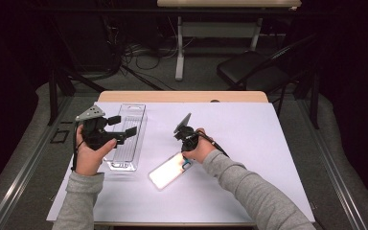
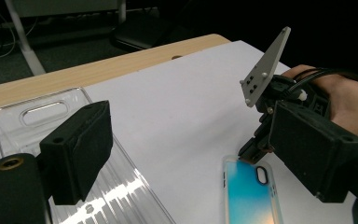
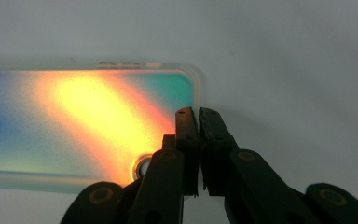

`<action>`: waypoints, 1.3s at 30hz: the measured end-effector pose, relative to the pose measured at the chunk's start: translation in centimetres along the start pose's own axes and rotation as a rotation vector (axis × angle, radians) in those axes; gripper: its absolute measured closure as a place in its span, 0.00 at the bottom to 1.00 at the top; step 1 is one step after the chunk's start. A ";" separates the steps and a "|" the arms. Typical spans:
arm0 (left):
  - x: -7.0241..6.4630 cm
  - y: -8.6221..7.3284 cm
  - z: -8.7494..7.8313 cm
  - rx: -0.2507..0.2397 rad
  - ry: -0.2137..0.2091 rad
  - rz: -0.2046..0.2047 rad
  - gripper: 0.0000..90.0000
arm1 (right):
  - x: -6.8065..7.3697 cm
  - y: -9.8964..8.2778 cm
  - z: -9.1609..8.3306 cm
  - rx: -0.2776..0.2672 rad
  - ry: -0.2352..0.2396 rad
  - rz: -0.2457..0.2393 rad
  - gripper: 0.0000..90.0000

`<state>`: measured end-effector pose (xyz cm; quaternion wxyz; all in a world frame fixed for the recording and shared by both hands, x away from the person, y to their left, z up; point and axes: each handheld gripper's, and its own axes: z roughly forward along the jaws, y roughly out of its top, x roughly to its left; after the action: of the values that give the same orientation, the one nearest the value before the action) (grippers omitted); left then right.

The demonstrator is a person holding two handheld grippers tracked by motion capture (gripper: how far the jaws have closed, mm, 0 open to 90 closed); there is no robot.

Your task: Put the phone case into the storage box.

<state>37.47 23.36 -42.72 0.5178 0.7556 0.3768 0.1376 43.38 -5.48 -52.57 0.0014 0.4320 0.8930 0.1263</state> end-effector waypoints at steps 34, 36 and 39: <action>0.1 -0.1 0.1 0.007 -0.003 -0.002 0.15 | -0.2 -0.1 0.0 -0.010 0.023 0.052 0.97; 0.1 -0.1 0.0 0.006 -0.003 -0.003 0.15 | -0.2 -0.1 0.0 -0.007 0.027 0.058 0.97; 0.1 -0.1 0.0 0.006 -0.003 -0.004 0.15 | -0.1 -0.1 0.0 -0.007 0.027 0.058 0.97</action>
<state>37.54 23.45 -42.83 0.5163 0.7566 0.3779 0.1345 43.37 -5.64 -52.65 -0.0128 0.4558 0.8797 0.1352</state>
